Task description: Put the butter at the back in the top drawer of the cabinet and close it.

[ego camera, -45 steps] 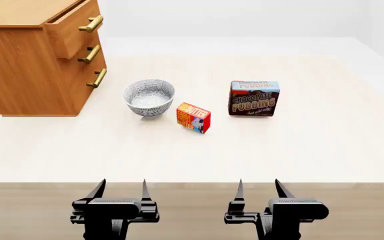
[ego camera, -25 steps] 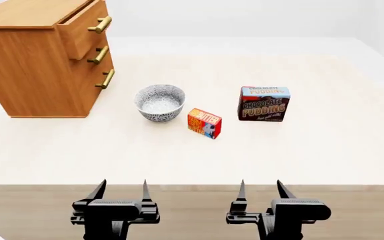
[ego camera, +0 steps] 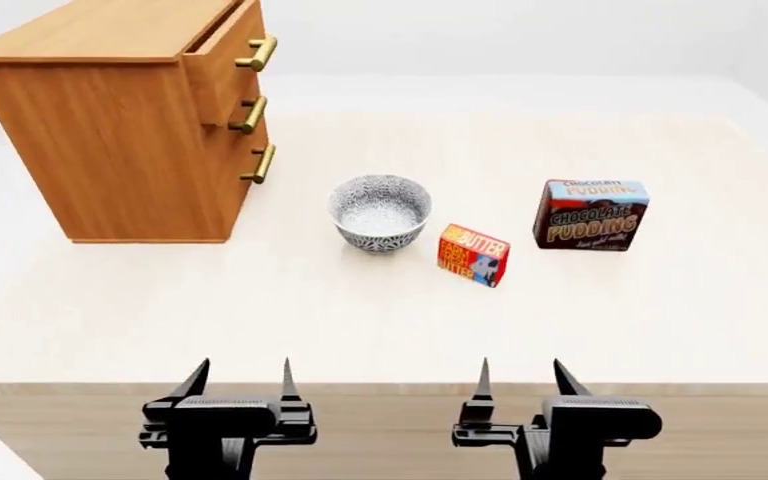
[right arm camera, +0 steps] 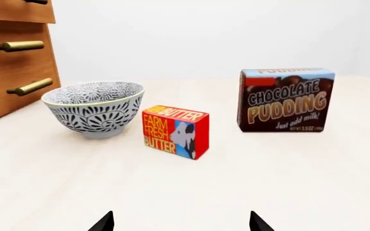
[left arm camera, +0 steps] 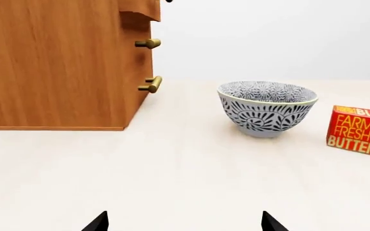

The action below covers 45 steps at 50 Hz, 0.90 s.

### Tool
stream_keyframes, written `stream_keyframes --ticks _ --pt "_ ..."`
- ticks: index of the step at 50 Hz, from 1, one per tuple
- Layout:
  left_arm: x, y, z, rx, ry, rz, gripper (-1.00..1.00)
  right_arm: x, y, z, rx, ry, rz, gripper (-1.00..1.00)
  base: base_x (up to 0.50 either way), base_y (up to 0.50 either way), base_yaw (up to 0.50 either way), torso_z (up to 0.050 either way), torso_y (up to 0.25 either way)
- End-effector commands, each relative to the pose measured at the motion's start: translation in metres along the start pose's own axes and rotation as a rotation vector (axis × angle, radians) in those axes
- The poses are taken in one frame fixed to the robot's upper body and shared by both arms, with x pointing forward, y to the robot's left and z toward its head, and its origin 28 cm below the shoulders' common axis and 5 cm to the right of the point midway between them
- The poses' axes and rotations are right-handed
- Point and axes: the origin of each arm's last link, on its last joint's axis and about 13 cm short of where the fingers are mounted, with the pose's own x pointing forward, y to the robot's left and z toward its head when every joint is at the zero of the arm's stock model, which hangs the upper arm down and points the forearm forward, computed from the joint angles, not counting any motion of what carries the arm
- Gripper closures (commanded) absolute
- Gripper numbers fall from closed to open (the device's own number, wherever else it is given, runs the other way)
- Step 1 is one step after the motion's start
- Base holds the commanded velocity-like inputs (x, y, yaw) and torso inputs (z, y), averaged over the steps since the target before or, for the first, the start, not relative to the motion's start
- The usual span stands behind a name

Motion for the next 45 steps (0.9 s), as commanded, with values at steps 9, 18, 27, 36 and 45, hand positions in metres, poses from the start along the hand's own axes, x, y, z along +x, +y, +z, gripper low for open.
stream_keyframes --ticks 9,18,27,36,45 --pt "-0.002 0.001 0.002 -0.005 -0.011 0.008 -1.00 0.000 -0.001 -0.001 -0.002 0.003 -0.012 -1.00 0.00 0.00 0.00 0.042 0.000" --pt "0.003 0.002 -0.001 0.001 0.012 0.007 -1.00 -0.004 0.001 0.002 -0.010 -0.019 -0.006 -1.00 0.00 0.00 0.00 0.050 0.000" --pt "-0.001 0.003 0.001 -0.011 -0.003 0.010 -1.00 -0.007 0.001 0.005 -0.002 -0.028 -0.009 -1.00 0.00 0.00 0.00 0.050 0.000" --pt "-0.010 0.003 0.008 -0.004 -0.051 0.009 -1.00 -0.019 0.001 0.033 0.003 -0.046 -0.002 -1.00 0.00 0.00 0.00 0.050 0.000" --pt "-0.019 0.010 0.053 -0.011 -0.098 -0.013 -1.00 -0.022 0.002 0.081 -0.007 -0.056 0.020 -1.00 0.00 0.00 0.00 0.050 0.000"
